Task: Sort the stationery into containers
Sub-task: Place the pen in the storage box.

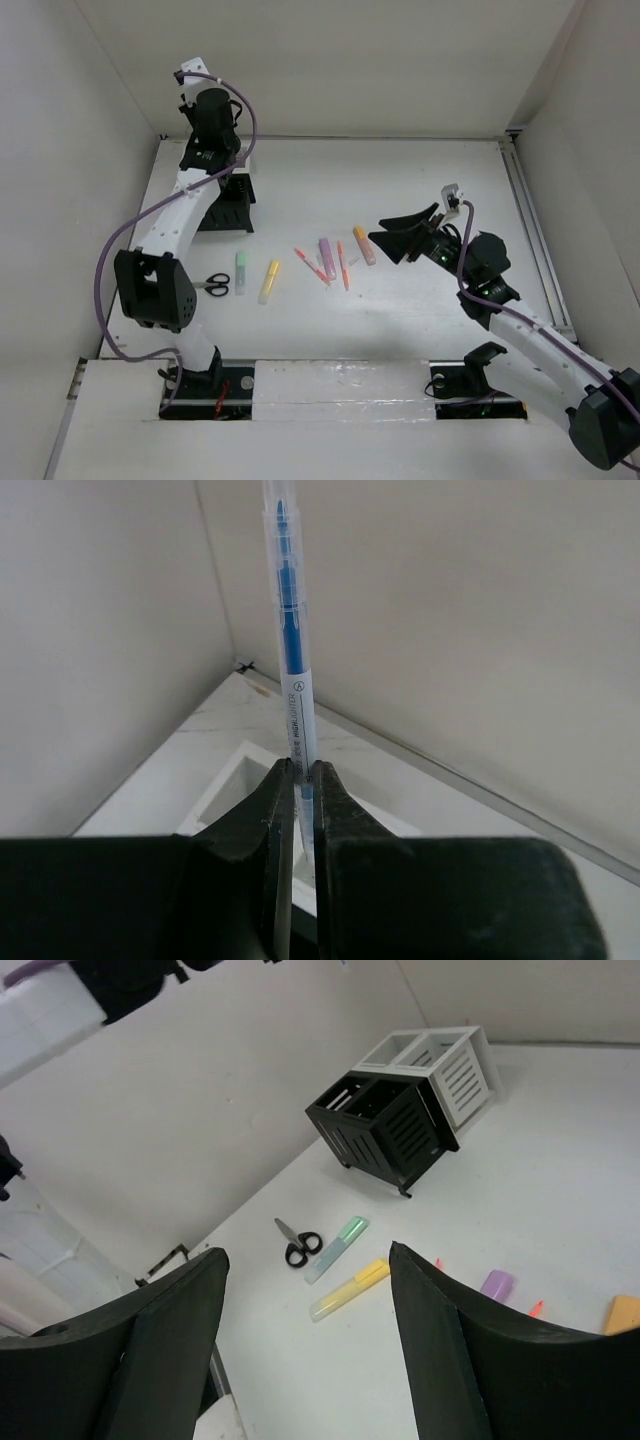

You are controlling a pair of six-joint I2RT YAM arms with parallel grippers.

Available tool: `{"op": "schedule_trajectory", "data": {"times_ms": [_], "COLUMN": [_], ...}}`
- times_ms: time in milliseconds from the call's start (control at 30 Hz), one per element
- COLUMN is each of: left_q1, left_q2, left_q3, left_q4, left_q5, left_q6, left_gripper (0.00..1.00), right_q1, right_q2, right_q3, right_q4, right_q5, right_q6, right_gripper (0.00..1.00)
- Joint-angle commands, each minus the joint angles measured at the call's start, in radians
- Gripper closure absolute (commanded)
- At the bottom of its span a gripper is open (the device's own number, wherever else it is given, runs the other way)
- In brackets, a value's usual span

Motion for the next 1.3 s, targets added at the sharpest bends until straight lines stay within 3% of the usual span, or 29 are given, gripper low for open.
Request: {"op": "schedule_trajectory", "data": {"times_ms": [0, 400, 1000, 1267], "left_q1": [0.039, 0.171, 0.171, 0.171], "left_q2": [0.05, 0.211, 0.274, 0.283], "left_q3": [0.043, 0.008, -0.219, -0.252], "left_q4": [0.17, 0.299, 0.498, 0.498], "left_q5": [-0.028, 0.071, 0.062, 0.062], "left_q6": [0.104, 0.066, -0.036, -0.057], "left_gripper": [1.0, 1.0, 1.0, 1.0], "right_q1": [-0.006, 0.013, 0.023, 0.023], "right_q2": [0.012, 0.03, 0.104, 0.095], "right_q3": [-0.009, -0.067, -0.095, -0.095], "right_q4": [0.021, 0.041, 0.133, 0.133], "right_q5": [-0.027, -0.036, -0.093, -0.093], "right_q6": [-0.022, -0.061, -0.03, -0.03], "right_gripper": [0.28, 0.28, 0.28, 0.28]}}
